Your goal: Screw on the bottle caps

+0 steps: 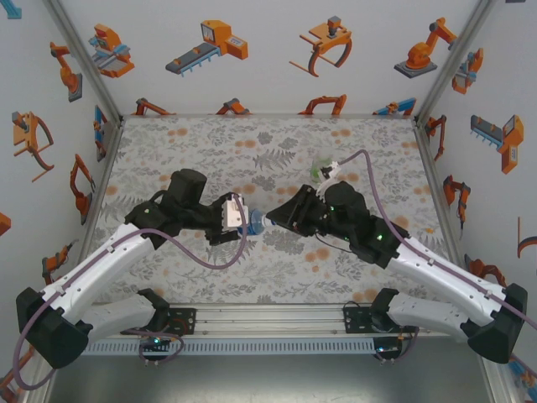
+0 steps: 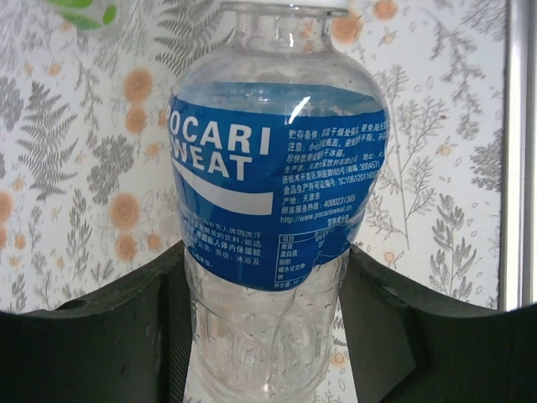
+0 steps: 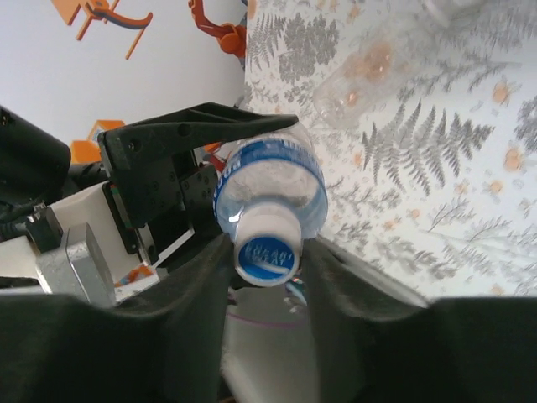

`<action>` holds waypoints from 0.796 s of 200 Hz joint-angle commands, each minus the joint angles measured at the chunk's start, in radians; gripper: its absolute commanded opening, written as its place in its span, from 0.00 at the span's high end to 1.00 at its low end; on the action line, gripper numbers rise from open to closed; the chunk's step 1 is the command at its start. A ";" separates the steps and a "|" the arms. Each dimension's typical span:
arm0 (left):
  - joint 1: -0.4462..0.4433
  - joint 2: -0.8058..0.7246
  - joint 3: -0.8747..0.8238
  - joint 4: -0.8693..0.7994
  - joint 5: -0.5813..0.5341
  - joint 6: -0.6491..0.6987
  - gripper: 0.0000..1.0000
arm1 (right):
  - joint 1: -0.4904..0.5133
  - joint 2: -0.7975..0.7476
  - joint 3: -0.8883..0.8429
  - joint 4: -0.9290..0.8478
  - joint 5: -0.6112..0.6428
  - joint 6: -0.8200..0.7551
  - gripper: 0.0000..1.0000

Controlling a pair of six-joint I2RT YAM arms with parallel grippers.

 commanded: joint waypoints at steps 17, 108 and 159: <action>-0.016 -0.014 0.018 0.010 0.092 0.012 1.00 | -0.002 -0.063 0.106 -0.027 0.047 -0.377 0.46; -0.015 -0.017 0.020 0.005 0.102 0.015 1.00 | 0.000 -0.065 0.187 -0.163 -0.509 -1.600 0.48; -0.015 -0.013 0.022 -0.005 0.137 0.024 1.00 | 0.000 -0.056 0.150 -0.154 -0.544 -1.834 0.47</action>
